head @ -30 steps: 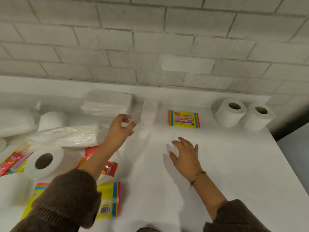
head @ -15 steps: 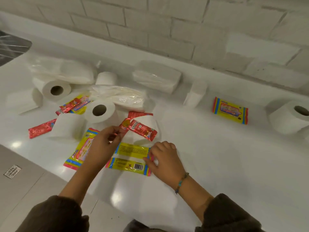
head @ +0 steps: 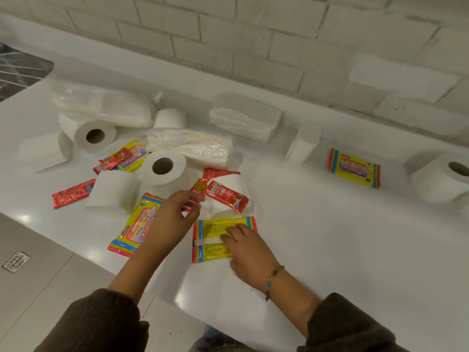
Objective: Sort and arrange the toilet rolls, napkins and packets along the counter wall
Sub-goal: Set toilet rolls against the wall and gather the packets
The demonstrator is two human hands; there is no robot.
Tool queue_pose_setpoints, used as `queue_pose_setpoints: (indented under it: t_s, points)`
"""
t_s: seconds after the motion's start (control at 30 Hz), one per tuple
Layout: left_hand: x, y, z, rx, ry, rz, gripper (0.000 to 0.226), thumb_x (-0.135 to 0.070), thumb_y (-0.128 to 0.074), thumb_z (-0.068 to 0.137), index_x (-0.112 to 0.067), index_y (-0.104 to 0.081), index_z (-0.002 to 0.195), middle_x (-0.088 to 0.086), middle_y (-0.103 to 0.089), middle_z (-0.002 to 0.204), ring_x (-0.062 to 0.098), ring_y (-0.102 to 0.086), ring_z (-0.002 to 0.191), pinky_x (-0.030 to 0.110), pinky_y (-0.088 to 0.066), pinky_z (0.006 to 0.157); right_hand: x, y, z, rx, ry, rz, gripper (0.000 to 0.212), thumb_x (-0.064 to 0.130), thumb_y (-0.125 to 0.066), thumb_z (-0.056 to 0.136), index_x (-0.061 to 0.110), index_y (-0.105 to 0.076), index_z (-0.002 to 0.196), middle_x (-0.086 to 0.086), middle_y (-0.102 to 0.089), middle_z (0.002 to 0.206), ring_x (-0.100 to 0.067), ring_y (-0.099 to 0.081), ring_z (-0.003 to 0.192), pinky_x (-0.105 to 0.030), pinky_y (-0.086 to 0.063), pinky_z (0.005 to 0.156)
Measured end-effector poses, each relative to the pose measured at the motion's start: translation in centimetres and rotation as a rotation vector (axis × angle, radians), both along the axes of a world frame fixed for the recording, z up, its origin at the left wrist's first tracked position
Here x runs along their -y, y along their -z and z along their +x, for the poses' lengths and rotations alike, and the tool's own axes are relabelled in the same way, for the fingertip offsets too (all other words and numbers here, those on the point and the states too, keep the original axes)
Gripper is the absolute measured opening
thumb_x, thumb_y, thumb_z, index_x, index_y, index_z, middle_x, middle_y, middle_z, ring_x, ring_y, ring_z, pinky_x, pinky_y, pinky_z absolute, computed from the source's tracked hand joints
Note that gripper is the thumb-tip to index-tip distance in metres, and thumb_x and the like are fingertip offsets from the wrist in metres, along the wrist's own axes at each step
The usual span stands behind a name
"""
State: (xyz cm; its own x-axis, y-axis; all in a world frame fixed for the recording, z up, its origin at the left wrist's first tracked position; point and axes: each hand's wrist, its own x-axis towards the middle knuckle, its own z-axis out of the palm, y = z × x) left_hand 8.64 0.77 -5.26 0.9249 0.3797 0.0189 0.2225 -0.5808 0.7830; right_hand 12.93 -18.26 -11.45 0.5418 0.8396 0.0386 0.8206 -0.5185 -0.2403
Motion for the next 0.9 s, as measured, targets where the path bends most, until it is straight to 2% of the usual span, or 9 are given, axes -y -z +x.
queue_pose_setpoints:
  t_s: [0.07,0.17,0.23,0.3,0.4,0.53,0.73,0.83,0.9]
  points:
    - [0.4,0.0,1.0,-0.023,0.049,0.038,0.02,-0.013,-0.064,0.084,-0.024,-0.063,0.1,-0.006,-0.058,0.105,0.011,-0.057,0.091,0.025,-0.049,0.081,1.2,-0.1,0.5,-0.016,0.058,0.034,0.049,0.008,-0.081,0.04,0.015,-0.066,0.086,-0.004,-0.067,0.084,-0.026,-0.067,0.076,-0.034,-0.058,0.059]
    - [0.9,0.4,2.2,-0.052,0.152,0.157,0.033,-0.016,-0.07,0.08,-0.02,-0.061,0.112,-0.005,-0.055,0.116,0.012,-0.05,0.108,0.027,-0.04,0.097,3.3,-1.4,1.5,-0.011,0.176,0.042,0.04,0.009,-0.08,0.036,0.018,-0.061,0.07,0.0,-0.063,0.069,-0.021,-0.063,0.058,-0.025,-0.051,0.048]
    - [1.4,0.9,3.2,-0.044,0.22,0.257,0.044,-0.018,-0.074,0.077,-0.021,-0.058,0.118,0.0,-0.054,0.128,0.018,-0.047,0.12,0.028,-0.031,0.107,4.8,-2.5,2.1,-0.012,0.281,0.04,0.026,0.01,-0.07,0.043,0.018,-0.057,0.065,0.001,-0.06,0.06,-0.022,-0.059,0.049,-0.023,-0.042,0.047]
    - [1.8,1.3,3.7,-0.081,0.229,0.312,0.054,-0.022,-0.076,0.074,-0.02,-0.055,0.124,0.002,-0.047,0.139,0.022,-0.04,0.129,0.028,-0.024,0.108,6.0,-3.5,2.7,-0.062,0.394,0.079,0.012,0.008,-0.055,0.054,0.014,-0.057,0.065,-0.003,-0.059,0.058,-0.027,-0.057,0.049,-0.025,-0.035,0.051]
    - [2.4,2.1,4.4,-0.112,0.266,0.322,0.07,-0.029,-0.08,0.067,-0.023,-0.05,0.129,0.005,-0.038,0.145,0.026,-0.034,0.133,0.036,-0.026,0.111,8.0,-4.7,3.4,-0.084,0.538,0.049,0.013,0.006,-0.051,0.072,0.01,-0.062,0.078,-0.007,-0.065,0.072,-0.03,-0.058,0.065,-0.027,-0.03,0.061]
    - [2.4,3.2,5.5,-0.145,0.301,0.378,0.078,-0.036,-0.081,0.062,-0.028,-0.047,0.132,0.008,-0.033,0.148,0.035,-0.033,0.132,0.049,-0.031,0.11,10.1,-5.3,3.5,-0.081,0.618,0.052,0.016,0.007,-0.05,0.078,0.012,-0.061,0.088,-0.005,-0.065,0.08,-0.026,-0.058,0.073,-0.027,-0.03,0.061]
    - [4.1,3.2,7.1,-0.175,0.41,0.358,0.079,-0.041,-0.075,0.07,-0.039,-0.036,0.139,0.004,-0.02,0.154,0.035,-0.022,0.136,0.05,-0.029,0.11,12.5,-4.7,3.3,0.089,0.671,0.013,0.019,0.015,-0.042,0.067,0.019,-0.058,0.074,0.002,-0.058,0.06,-0.022,-0.055,0.051,-0.025,-0.032,0.049]
    - [5.2,3.6,7.7,-0.199,0.481,0.372,0.091,-0.04,-0.076,0.07,-0.038,-0.024,0.144,0.007,-0.011,0.155,0.035,-0.016,0.14,0.051,-0.027,0.113,13.6,-4.5,3.4,0.138,0.663,-0.07,0.027,0.024,-0.033,0.067,0.022,-0.059,0.074,0.006,-0.054,0.059,-0.016,-0.051,0.047,-0.024,-0.029,0.044]
    - [6.1,3.7,8.0,-0.213,0.498,0.386,0.095,-0.038,-0.077,0.069,-0.038,-0.019,0.145,0.009,-0.011,0.154,0.036,-0.016,0.139,0.052,-0.029,0.111,14.4,-4.3,3.5,0.125,0.656,-0.092,0.03,0.025,-0.033,0.068,0.02,-0.06,0.079,0.004,-0.055,0.063,-0.017,-0.052,0.049,-0.024,-0.028,0.044]
